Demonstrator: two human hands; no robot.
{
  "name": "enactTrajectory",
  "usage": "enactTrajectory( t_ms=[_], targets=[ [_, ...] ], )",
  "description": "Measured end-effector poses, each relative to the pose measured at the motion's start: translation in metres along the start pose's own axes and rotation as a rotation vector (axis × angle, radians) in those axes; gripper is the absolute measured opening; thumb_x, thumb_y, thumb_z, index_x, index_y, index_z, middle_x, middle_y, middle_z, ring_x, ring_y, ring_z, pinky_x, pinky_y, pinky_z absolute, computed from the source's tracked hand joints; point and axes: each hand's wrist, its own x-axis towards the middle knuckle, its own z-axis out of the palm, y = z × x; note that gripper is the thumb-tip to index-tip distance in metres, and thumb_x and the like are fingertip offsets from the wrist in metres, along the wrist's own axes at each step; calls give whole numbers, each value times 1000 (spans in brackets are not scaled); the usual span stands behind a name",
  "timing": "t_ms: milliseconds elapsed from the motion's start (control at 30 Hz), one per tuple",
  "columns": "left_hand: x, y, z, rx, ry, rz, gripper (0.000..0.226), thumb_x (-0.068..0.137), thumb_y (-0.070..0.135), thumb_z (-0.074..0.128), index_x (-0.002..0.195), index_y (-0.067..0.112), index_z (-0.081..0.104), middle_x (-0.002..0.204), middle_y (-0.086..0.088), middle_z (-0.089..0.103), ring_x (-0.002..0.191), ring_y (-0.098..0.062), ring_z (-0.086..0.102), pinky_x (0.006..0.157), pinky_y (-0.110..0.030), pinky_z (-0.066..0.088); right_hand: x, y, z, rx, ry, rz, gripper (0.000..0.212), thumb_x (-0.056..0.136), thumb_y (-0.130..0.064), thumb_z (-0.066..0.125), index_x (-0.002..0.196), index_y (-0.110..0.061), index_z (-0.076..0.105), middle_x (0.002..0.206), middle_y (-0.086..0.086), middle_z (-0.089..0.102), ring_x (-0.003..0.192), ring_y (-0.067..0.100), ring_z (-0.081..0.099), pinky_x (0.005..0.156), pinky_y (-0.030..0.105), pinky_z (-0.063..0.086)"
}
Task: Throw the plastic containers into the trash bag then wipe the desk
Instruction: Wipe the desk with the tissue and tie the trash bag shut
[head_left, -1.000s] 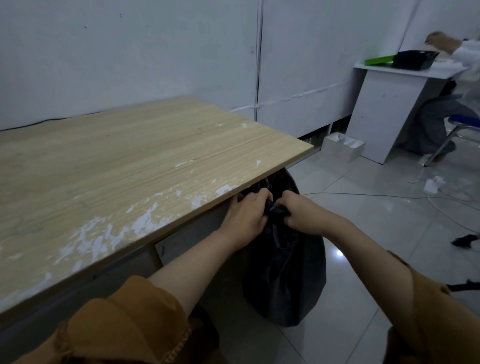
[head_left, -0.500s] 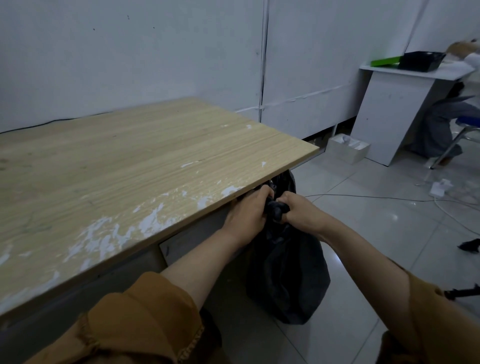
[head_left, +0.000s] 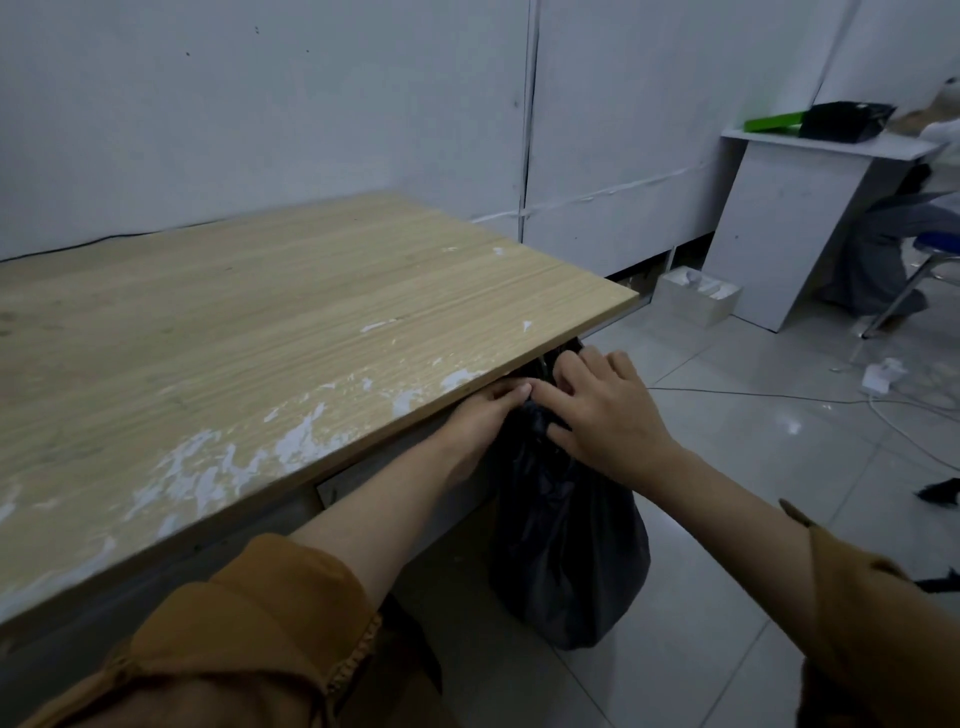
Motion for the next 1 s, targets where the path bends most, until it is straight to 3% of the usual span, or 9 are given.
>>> enactTrajectory(
  t_ms=[100,167,300,467,667,767,833,933,1000],
  targets=[
    [4,1,0,-49,55,-41,15,91,20,58,103,17,67,88,6,70,78,-3,66,69,-15,51,7,1,-1,-87,47,-183,24,83,-8,41,80,-13,64,72,4,57,62,22,52,55,32,37],
    [5,4,1,-3,101,-100,12,88,23,62,97,15,67,74,7,70,69,-4,67,62,-15,52,12,3,0,-99,25,-266,18,86,-8,48,76,-13,62,69,3,57,59,19,52,51,31,39],
    [10,8,2,57,143,-216,14,86,28,64,90,14,64,79,-2,63,74,-13,60,65,-22,49,16,2,-1,-138,-104,-372,14,81,-7,53,72,-13,62,65,2,58,55,16,52,46,27,38],
    [8,13,3,46,157,-271,27,89,29,61,112,14,62,84,-1,60,73,-13,55,61,-20,45,20,-6,-6,-248,-419,-348,8,73,-19,70,66,-16,69,59,-2,59,48,12,53,41,22,38],
    [11,12,8,49,143,-271,19,87,20,63,105,11,65,76,-3,61,67,-13,57,58,-22,49,37,-16,-3,-313,-700,-283,20,95,-3,41,99,-5,61,92,6,60,70,18,52,46,27,22],
    [13,10,11,-27,178,-240,9,88,14,61,81,20,60,77,-1,59,65,-11,54,47,-15,49,40,-13,-3,-308,-753,-413,25,96,-5,38,95,-9,63,84,2,61,54,15,38,42,27,16],
    [13,10,13,-57,237,-238,6,89,11,59,89,15,64,83,-4,61,62,-10,52,39,-12,45,42,-11,-3,-271,-762,-464,29,97,-7,36,91,-10,65,78,2,59,48,15,31,42,27,15],
    [17,9,19,-26,319,-260,28,91,9,56,113,-7,61,102,-18,62,56,-13,47,30,-11,38,45,-8,-9,-228,-729,-528,31,97,-10,36,89,-8,66,87,6,67,56,17,39,44,28,21],
    [22,9,23,-56,356,-284,24,93,9,53,105,-9,63,91,-16,61,54,-15,43,29,-13,35,42,-9,-15,-173,-686,-561,31,97,-10,37,90,-9,67,87,6,68,61,19,41,52,29,28]
  ],
)
